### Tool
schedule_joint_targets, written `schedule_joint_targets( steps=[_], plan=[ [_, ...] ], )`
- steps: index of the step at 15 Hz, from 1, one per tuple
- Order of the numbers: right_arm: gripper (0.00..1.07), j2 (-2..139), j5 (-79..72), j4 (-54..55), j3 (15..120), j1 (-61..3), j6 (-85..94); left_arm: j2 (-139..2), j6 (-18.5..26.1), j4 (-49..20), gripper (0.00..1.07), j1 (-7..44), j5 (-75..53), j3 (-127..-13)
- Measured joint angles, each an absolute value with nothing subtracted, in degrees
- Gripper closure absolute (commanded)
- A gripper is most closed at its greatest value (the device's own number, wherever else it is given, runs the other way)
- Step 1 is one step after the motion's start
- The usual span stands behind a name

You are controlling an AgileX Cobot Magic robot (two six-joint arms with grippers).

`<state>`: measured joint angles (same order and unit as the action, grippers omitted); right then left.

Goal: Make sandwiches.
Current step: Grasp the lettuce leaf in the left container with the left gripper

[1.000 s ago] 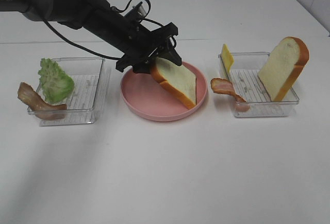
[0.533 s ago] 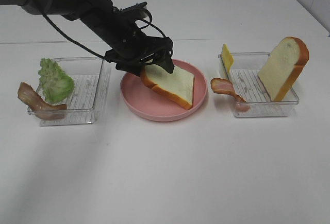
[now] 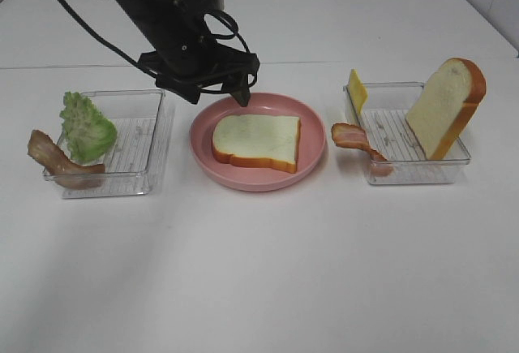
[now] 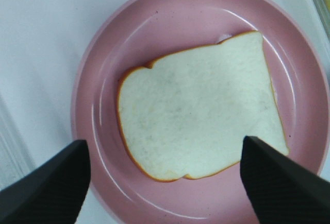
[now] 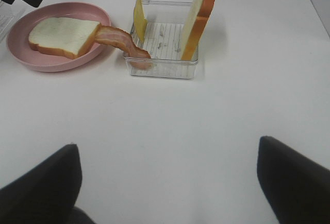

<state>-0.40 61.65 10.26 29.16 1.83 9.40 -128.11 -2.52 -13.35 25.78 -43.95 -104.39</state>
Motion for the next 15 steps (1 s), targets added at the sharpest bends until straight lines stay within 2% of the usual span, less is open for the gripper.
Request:
schedule_joint_targets(
  steps=[6, 8, 11, 15],
  plan=[
    [0.2, -0.4, 61.65, 10.26, 29.16, 1.83, 9.4, -121.01, -6.53, -4.98, 0.3, 25.04, -51.62, -104.45],
    [0.2, -0.4, 61.65, 10.26, 29.16, 1.83, 9.4, -119.81, -8.54, -3.95, 0.3, 22.23, -56.09, -104.45],
    [0.2, -0.4, 61.65, 10.26, 29.16, 1.83, 9.4, -119.75, -8.88, -3.44, 0.3, 15.81, -62.45, -104.45],
    [0.2, -0.4, 61.65, 10.26, 29.16, 1.83, 9.4, -119.75, -8.88, -0.97, 0.3, 11.52, -63.31, -104.45]
  ],
)
